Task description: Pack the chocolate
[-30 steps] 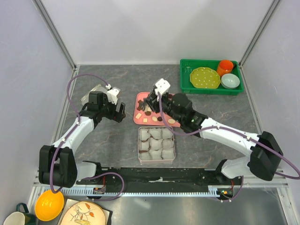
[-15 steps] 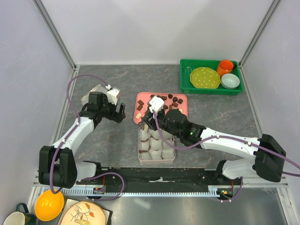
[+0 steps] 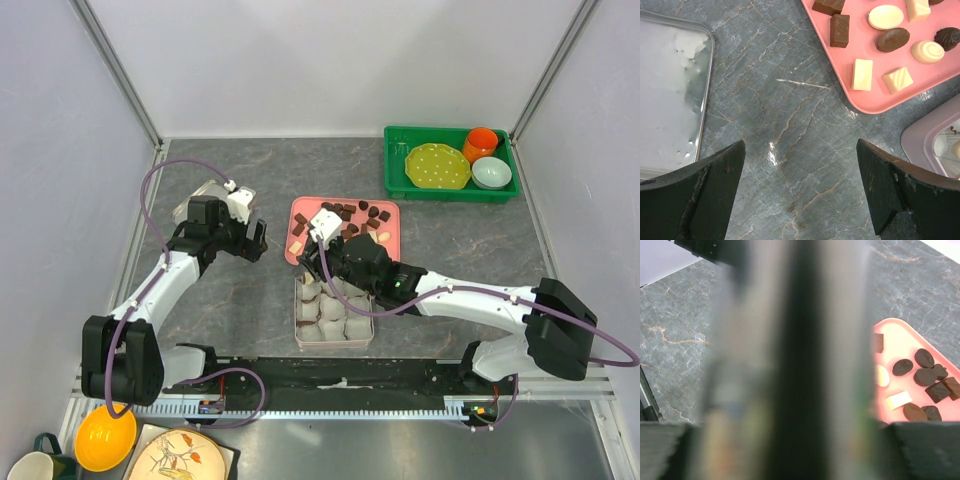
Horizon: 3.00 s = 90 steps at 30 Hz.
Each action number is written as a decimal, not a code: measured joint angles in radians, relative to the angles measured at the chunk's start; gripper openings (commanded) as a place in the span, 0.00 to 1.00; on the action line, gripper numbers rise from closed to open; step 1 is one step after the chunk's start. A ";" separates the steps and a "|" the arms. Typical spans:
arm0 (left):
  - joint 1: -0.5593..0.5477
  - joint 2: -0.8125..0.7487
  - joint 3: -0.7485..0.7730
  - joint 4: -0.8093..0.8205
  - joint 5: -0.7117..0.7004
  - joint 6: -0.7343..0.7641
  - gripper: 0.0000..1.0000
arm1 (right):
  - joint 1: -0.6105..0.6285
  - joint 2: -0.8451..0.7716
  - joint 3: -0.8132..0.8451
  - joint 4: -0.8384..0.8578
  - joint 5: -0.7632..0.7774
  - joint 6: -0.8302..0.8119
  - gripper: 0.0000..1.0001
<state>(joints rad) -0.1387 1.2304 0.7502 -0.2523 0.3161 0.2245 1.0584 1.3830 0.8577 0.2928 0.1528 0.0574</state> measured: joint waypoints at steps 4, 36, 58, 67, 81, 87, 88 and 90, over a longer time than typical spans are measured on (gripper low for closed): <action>0.000 -0.008 -0.004 -0.001 0.000 0.000 0.99 | 0.000 0.008 0.000 0.008 -0.006 0.003 0.50; 0.000 -0.012 -0.005 -0.005 -0.001 0.000 0.99 | -0.212 0.311 0.354 0.090 0.033 -0.100 0.45; 0.000 -0.034 -0.005 -0.008 -0.003 0.000 0.99 | -0.309 0.620 0.537 0.088 -0.055 -0.089 0.54; 0.000 -0.044 -0.021 -0.008 -0.004 0.000 0.99 | -0.328 0.631 0.537 0.087 -0.061 -0.087 0.48; 0.000 -0.055 -0.021 -0.009 -0.011 0.001 0.99 | -0.335 0.645 0.538 0.106 -0.071 -0.072 0.26; 0.000 -0.058 -0.021 -0.014 -0.012 0.001 0.99 | -0.335 0.578 0.514 0.062 -0.075 -0.077 0.22; 0.000 -0.060 -0.021 -0.016 -0.012 0.001 0.99 | -0.335 0.539 0.491 0.054 -0.078 -0.076 0.22; 0.000 -0.064 -0.021 -0.019 -0.012 0.001 0.99 | -0.334 0.452 0.443 0.048 -0.082 -0.075 0.22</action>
<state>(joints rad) -0.1387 1.1664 0.7292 -0.2710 0.3038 0.2253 0.7246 1.8351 1.3003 0.3405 0.0711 -0.0177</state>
